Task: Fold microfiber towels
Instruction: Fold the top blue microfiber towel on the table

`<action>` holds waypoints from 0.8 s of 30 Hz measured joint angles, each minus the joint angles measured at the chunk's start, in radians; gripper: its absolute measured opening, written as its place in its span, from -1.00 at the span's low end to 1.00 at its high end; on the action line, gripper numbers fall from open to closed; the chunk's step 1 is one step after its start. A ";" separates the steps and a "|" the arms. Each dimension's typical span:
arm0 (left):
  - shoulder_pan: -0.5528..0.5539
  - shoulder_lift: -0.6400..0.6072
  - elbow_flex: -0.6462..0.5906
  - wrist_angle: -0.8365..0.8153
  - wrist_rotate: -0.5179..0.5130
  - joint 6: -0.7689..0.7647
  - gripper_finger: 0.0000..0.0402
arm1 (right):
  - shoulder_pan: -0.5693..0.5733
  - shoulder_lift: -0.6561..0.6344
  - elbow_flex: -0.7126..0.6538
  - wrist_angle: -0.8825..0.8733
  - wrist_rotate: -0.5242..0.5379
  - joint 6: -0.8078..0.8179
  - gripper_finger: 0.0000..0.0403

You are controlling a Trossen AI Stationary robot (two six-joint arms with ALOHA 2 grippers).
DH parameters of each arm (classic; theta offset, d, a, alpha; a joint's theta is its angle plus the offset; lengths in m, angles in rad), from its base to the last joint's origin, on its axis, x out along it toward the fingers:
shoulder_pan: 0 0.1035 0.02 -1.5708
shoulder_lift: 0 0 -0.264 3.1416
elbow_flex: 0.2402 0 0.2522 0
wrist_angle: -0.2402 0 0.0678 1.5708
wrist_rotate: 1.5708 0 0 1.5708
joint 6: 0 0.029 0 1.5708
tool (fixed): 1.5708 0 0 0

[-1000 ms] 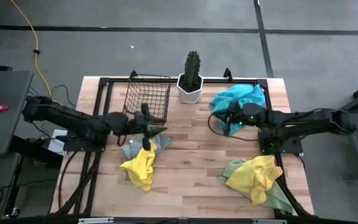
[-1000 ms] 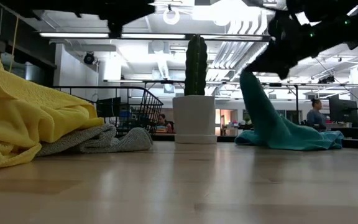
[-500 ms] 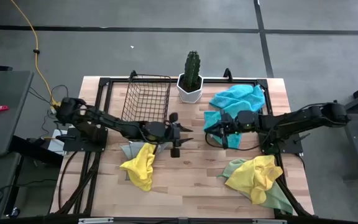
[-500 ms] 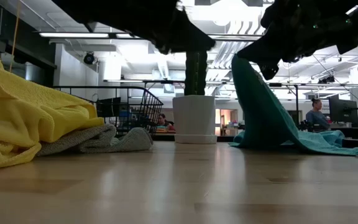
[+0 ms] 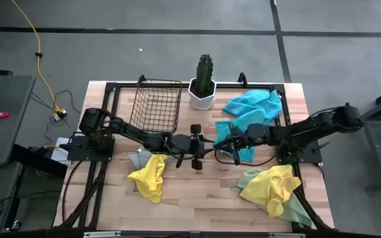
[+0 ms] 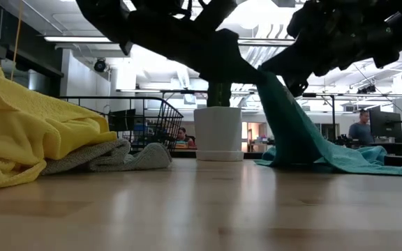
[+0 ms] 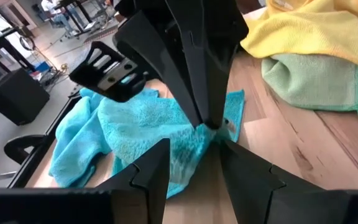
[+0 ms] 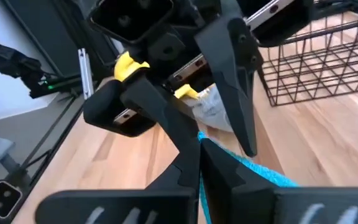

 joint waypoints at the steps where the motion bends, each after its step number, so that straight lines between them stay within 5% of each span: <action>1: 0.000 0.000 0.001 0.002 0.000 0.000 -0.34 | 0.000 0.004 0.000 0.012 -0.009 0.000 -1.00; 10: 0.000 0.000 0.001 -0.002 0.009 0.000 -0.42 | 0.000 0.008 0.000 0.021 -0.029 0.017 -1.00; 16: 0.000 0.000 0.001 -0.011 0.009 0.000 -0.90 | 0.000 0.008 0.000 0.021 0.010 0.050 -0.98; 24: 0.000 0.000 0.001 -0.100 -0.017 0.004 -0.99 | -0.005 -0.003 0.000 -0.002 0.025 -0.017 -0.48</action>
